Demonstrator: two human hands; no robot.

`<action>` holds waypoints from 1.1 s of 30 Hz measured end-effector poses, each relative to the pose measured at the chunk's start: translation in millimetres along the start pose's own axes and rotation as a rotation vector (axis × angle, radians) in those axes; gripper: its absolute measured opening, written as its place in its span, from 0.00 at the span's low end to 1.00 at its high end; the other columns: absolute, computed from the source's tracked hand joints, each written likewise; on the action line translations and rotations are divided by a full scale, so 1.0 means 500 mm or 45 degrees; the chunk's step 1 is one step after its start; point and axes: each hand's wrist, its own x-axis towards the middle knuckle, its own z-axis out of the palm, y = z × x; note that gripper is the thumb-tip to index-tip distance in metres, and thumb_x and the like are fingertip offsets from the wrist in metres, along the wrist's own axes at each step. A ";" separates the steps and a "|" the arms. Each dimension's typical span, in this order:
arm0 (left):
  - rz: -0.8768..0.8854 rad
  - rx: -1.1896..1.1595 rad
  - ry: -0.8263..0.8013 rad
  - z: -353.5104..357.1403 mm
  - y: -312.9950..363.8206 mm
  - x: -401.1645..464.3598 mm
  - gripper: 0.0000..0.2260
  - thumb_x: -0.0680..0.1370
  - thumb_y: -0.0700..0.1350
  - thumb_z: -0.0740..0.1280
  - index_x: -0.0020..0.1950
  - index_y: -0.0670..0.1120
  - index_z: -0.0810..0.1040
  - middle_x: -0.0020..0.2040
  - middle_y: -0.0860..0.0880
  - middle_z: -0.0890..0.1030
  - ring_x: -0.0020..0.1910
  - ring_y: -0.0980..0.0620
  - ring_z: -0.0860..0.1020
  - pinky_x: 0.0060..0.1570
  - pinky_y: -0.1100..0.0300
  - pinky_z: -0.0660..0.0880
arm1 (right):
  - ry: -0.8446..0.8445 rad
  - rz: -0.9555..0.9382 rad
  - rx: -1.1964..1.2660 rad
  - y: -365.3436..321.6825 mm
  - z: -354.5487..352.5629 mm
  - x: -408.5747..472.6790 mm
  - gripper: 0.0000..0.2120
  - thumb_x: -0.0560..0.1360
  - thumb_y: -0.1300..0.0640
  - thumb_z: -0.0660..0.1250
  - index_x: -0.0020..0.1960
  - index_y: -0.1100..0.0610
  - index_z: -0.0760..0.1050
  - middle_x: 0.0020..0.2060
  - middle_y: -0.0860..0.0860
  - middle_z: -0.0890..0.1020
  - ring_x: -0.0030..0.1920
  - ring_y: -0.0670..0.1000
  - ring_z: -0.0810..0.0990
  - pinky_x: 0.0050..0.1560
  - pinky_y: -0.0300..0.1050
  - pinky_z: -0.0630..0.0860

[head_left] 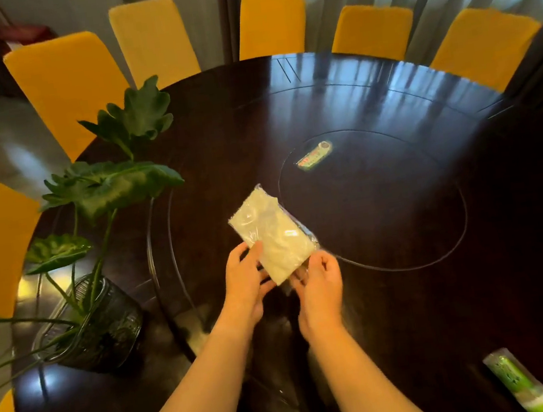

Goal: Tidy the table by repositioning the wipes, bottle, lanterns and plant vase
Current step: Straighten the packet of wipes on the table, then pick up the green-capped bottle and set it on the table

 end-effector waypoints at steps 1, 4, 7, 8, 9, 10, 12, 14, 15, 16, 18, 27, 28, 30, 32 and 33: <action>0.067 -0.019 0.034 -0.002 -0.003 0.002 0.13 0.77 0.44 0.68 0.61 0.51 0.74 0.53 0.45 0.84 0.48 0.46 0.85 0.44 0.48 0.83 | 0.019 0.101 0.035 0.018 -0.008 -0.005 0.07 0.81 0.55 0.59 0.54 0.55 0.74 0.47 0.53 0.84 0.48 0.52 0.84 0.43 0.46 0.81; 0.243 0.271 0.154 -0.017 -0.021 0.014 0.19 0.75 0.36 0.68 0.62 0.53 0.72 0.50 0.48 0.83 0.46 0.51 0.84 0.41 0.54 0.82 | 0.109 0.327 -0.140 0.073 -0.043 -0.015 0.08 0.81 0.55 0.59 0.53 0.56 0.75 0.47 0.56 0.82 0.47 0.54 0.83 0.40 0.46 0.80; 0.341 0.759 0.189 -0.047 -0.051 0.019 0.24 0.75 0.38 0.69 0.69 0.51 0.70 0.48 0.50 0.82 0.44 0.54 0.82 0.39 0.59 0.79 | 0.115 0.489 -0.450 0.105 -0.067 -0.028 0.08 0.81 0.56 0.60 0.49 0.58 0.75 0.38 0.54 0.79 0.34 0.49 0.79 0.30 0.40 0.75; 0.351 0.910 0.195 -0.057 -0.064 0.018 0.24 0.75 0.39 0.69 0.69 0.51 0.70 0.50 0.49 0.82 0.46 0.53 0.81 0.38 0.60 0.76 | 0.094 0.508 -0.510 0.111 -0.076 -0.033 0.08 0.80 0.57 0.60 0.47 0.58 0.75 0.37 0.53 0.78 0.31 0.48 0.77 0.27 0.40 0.73; 0.372 1.030 0.198 -0.067 -0.072 0.018 0.24 0.74 0.38 0.69 0.69 0.50 0.70 0.52 0.47 0.82 0.49 0.49 0.81 0.41 0.59 0.75 | 0.059 0.502 -0.571 0.114 -0.081 -0.037 0.09 0.80 0.57 0.60 0.44 0.58 0.75 0.35 0.53 0.77 0.28 0.47 0.76 0.26 0.40 0.71; 0.397 1.133 0.190 -0.076 -0.080 0.019 0.24 0.73 0.38 0.68 0.69 0.48 0.70 0.55 0.45 0.81 0.53 0.45 0.79 0.45 0.55 0.76 | 0.017 0.491 -0.645 0.114 -0.086 -0.040 0.10 0.79 0.58 0.60 0.42 0.58 0.75 0.35 0.53 0.77 0.26 0.47 0.75 0.26 0.40 0.69; 0.430 1.330 0.181 -0.090 -0.088 0.020 0.25 0.72 0.37 0.68 0.68 0.48 0.71 0.59 0.41 0.78 0.57 0.40 0.77 0.55 0.49 0.75 | -0.068 0.486 -0.839 0.105 -0.096 -0.046 0.10 0.77 0.57 0.61 0.38 0.55 0.75 0.33 0.53 0.78 0.27 0.49 0.76 0.28 0.43 0.68; 0.430 1.550 0.240 -0.092 -0.097 0.013 0.25 0.72 0.39 0.68 0.69 0.48 0.71 0.66 0.39 0.72 0.63 0.37 0.71 0.61 0.44 0.72 | -0.121 0.473 -1.003 0.085 -0.118 -0.055 0.11 0.75 0.55 0.62 0.35 0.53 0.75 0.33 0.53 0.79 0.30 0.51 0.76 0.32 0.46 0.68; 0.435 1.649 0.302 -0.092 -0.098 0.005 0.25 0.73 0.41 0.68 0.70 0.49 0.71 0.70 0.39 0.68 0.67 0.37 0.67 0.64 0.41 0.68 | -0.136 0.452 -1.035 0.076 -0.133 -0.063 0.11 0.75 0.54 0.62 0.35 0.53 0.75 0.33 0.53 0.80 0.30 0.50 0.76 0.32 0.44 0.68; 0.471 1.726 0.323 -0.075 -0.102 -0.007 0.24 0.73 0.43 0.68 0.70 0.48 0.71 0.72 0.39 0.66 0.70 0.37 0.63 0.65 0.39 0.65 | -0.131 0.422 -1.023 0.062 -0.160 -0.074 0.10 0.76 0.55 0.62 0.36 0.53 0.76 0.34 0.52 0.81 0.29 0.49 0.76 0.31 0.41 0.69; 0.622 1.790 0.267 -0.040 -0.111 -0.029 0.22 0.74 0.45 0.69 0.68 0.48 0.73 0.72 0.40 0.67 0.71 0.38 0.61 0.66 0.37 0.62 | -0.124 0.359 -0.934 0.034 -0.221 -0.103 0.09 0.77 0.57 0.63 0.39 0.52 0.77 0.34 0.49 0.82 0.27 0.45 0.76 0.27 0.35 0.68; 1.000 1.899 -0.340 0.112 -0.205 -0.106 0.24 0.76 0.52 0.67 0.70 0.44 0.73 0.69 0.38 0.73 0.69 0.38 0.68 0.67 0.43 0.64 | 0.675 -0.476 -1.782 -0.208 -0.640 -0.092 0.21 0.66 0.60 0.72 0.59 0.57 0.77 0.56 0.54 0.80 0.58 0.60 0.75 0.60 0.54 0.69; 1.017 2.010 -0.441 0.108 -0.233 -0.115 0.26 0.77 0.55 0.64 0.74 0.46 0.69 0.72 0.38 0.69 0.72 0.38 0.65 0.70 0.43 0.61 | 0.690 -0.348 -1.832 -0.214 -0.670 -0.088 0.26 0.66 0.56 0.72 0.64 0.54 0.73 0.61 0.52 0.77 0.63 0.60 0.71 0.61 0.56 0.68; 0.964 2.224 -0.592 0.098 -0.292 -0.129 0.30 0.78 0.63 0.58 0.78 0.55 0.57 0.79 0.41 0.57 0.78 0.41 0.53 0.73 0.40 0.51 | 0.664 -0.184 -1.908 -0.211 -0.713 -0.079 0.33 0.66 0.48 0.71 0.69 0.48 0.66 0.67 0.49 0.70 0.69 0.57 0.63 0.63 0.60 0.66; 0.863 2.349 -0.655 0.091 -0.345 -0.132 0.32 0.76 0.69 0.51 0.78 0.62 0.47 0.81 0.43 0.47 0.79 0.42 0.42 0.72 0.36 0.42 | 0.589 -0.085 -1.934 -0.202 -0.741 -0.068 0.37 0.64 0.44 0.71 0.70 0.46 0.61 0.69 0.48 0.68 0.71 0.55 0.60 0.64 0.61 0.64; 0.833 2.392 -0.666 0.088 -0.363 -0.133 0.33 0.75 0.71 0.48 0.78 0.63 0.44 0.81 0.44 0.44 0.78 0.42 0.38 0.70 0.33 0.39 | 0.552 -0.043 -1.919 -0.197 -0.748 -0.063 0.38 0.64 0.44 0.72 0.70 0.45 0.60 0.68 0.48 0.69 0.71 0.55 0.60 0.65 0.60 0.63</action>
